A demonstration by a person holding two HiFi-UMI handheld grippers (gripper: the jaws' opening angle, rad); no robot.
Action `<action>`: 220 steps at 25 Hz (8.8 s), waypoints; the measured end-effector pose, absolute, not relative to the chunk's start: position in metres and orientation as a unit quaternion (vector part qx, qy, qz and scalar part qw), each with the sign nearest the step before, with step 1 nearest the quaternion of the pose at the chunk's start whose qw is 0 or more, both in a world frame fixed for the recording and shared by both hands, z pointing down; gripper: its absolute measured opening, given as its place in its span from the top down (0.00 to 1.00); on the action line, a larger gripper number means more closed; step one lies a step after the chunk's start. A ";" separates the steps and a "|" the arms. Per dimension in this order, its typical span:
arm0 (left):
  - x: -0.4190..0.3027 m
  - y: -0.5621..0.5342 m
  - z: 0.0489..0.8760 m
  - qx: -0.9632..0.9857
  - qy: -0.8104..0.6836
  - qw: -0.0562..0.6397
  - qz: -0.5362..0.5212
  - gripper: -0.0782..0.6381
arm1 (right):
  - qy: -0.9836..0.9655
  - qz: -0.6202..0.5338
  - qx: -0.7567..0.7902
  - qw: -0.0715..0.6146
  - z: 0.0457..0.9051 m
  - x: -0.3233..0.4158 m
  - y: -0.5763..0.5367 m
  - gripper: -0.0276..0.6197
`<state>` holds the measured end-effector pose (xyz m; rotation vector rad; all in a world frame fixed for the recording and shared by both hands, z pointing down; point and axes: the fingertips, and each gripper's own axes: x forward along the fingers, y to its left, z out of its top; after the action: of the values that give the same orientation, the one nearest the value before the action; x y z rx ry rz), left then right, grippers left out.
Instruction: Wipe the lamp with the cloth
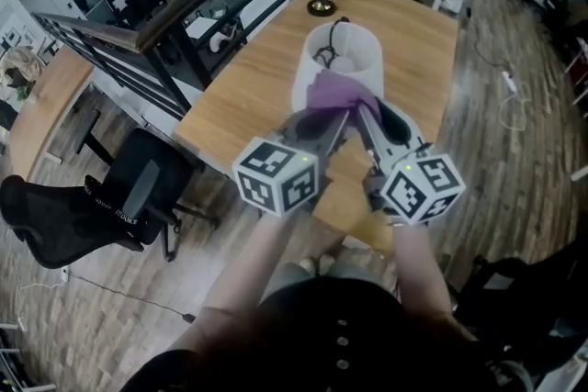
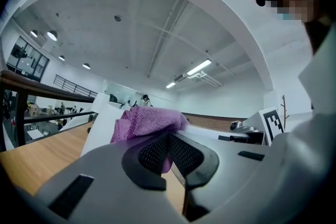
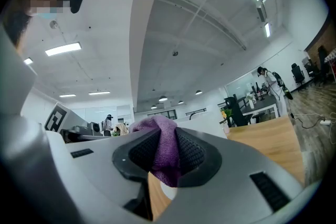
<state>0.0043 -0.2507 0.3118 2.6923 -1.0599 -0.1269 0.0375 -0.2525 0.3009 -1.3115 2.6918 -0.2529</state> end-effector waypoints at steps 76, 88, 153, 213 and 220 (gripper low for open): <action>0.028 -0.262 0.380 0.916 -0.350 0.195 0.004 0.88 | 0.870 -0.158 -0.465 0.040 0.368 0.056 -0.272 0.84; 0.034 -0.254 0.409 0.912 -0.343 0.226 0.018 0.88 | 0.860 -0.189 -0.473 0.022 0.399 0.062 -0.266 0.84; 0.073 -0.291 0.318 0.936 -0.318 0.140 -0.054 0.88 | 0.841 -0.090 -0.522 0.108 0.290 0.129 -0.317 0.84; 0.068 -0.282 0.376 0.929 -0.309 0.204 -0.015 0.88 | 0.837 -0.171 -0.516 0.055 0.371 0.102 -0.306 0.84; 0.073 -0.277 0.388 0.927 -0.303 0.220 -0.005 0.88 | 0.831 -0.188 -0.521 0.040 0.386 0.107 -0.301 0.84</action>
<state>0.0734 -0.2773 0.3882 2.5645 -0.8394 -0.0150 0.1070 -0.3013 0.3859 -1.5979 2.5479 -0.5775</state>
